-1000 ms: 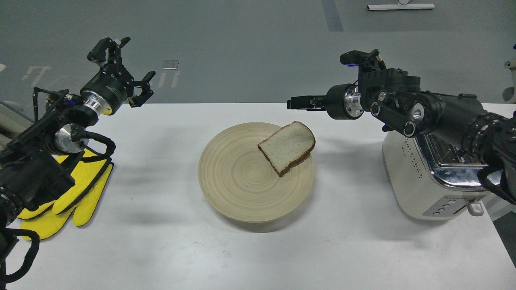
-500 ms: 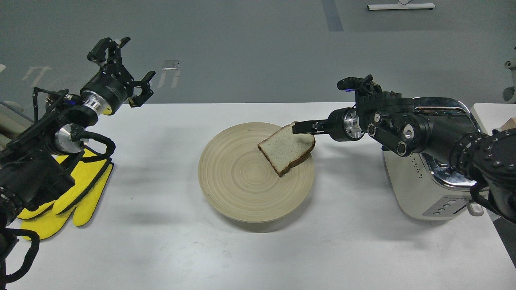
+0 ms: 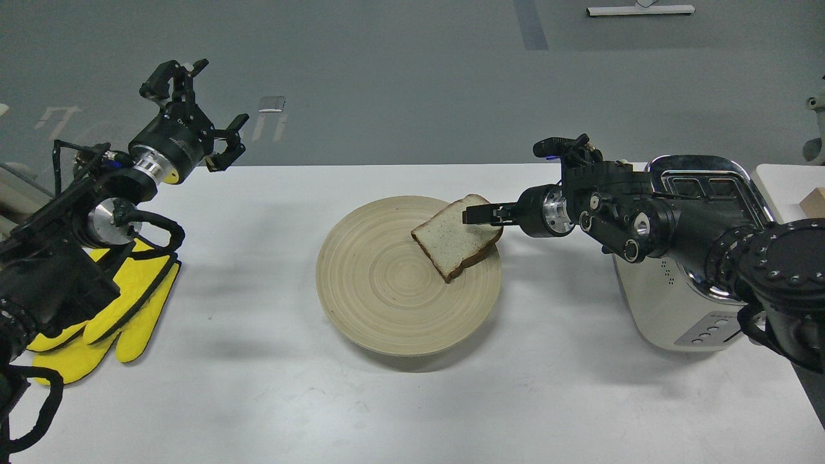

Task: Put bread in toaster with right arm
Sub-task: 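Extend the right gripper to the bread slice and close on its edge, then lift the bread slice off the plate and carry it above the toaster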

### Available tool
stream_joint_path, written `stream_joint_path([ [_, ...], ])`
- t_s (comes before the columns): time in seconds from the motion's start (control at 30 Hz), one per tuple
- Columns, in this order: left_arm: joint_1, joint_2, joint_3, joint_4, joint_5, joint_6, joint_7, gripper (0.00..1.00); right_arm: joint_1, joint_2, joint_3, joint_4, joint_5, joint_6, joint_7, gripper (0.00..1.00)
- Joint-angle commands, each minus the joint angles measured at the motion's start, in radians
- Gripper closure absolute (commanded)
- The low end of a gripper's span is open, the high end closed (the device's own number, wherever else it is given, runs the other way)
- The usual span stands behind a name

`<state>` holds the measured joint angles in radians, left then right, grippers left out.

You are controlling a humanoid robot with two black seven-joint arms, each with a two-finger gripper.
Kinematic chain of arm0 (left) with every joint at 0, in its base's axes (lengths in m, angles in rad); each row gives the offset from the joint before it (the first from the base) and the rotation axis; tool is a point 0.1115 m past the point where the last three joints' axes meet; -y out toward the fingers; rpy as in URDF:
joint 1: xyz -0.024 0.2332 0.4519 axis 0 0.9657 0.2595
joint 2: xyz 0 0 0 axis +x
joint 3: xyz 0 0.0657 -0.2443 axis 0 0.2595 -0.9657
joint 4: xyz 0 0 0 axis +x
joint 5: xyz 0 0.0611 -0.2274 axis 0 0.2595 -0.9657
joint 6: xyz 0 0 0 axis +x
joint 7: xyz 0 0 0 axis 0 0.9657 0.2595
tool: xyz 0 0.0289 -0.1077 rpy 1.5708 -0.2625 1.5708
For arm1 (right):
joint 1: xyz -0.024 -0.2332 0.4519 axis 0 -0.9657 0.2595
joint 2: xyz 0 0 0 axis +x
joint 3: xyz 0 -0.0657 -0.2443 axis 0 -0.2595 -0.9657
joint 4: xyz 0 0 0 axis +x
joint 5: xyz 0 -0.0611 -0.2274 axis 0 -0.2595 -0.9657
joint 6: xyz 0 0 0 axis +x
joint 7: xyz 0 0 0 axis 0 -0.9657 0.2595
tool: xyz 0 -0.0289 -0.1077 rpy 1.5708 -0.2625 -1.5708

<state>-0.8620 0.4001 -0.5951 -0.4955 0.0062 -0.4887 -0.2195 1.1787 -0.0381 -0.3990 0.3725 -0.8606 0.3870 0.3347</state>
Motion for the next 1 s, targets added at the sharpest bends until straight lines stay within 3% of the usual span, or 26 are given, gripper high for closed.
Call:
stream_joint_path([
  [0.0, 0.0, 0.0, 0.0, 0.0, 0.0, 0.0, 0.0, 0.0, -0.004, 0.017, 0.0, -0.017, 0.002, -0.011, 0.0, 0.15],
  [0.23, 0.0, 0.0, 0.0, 0.0, 0.0, 0.0, 0.0, 0.0, -0.016, 0.023, -0.001, -0.017, 0.002, -0.092, 0.01, 0.58],
  [0.37, 0.0, 0.0, 0.0, 0.0, 0.0, 0.0, 0.0, 0.0, -0.013, 0.02, -0.001, -0.015, 0.003, -0.096, 0.009, 0.68],
  [0.53, 0.0, 0.0, 0.0, 0.0, 0.0, 0.0, 0.0, 0.0, -0.013, 0.017, 0.0, -0.01, 0.006, -0.096, 0.01, 0.98],
  [0.97, 0.0, 0.0, 0.0, 0.0, 0.0, 0.0, 0.0, 0.0, 0.061, -0.014, 0.015, 0.009, 0.015, -0.108, 0.009, 1.0],
])
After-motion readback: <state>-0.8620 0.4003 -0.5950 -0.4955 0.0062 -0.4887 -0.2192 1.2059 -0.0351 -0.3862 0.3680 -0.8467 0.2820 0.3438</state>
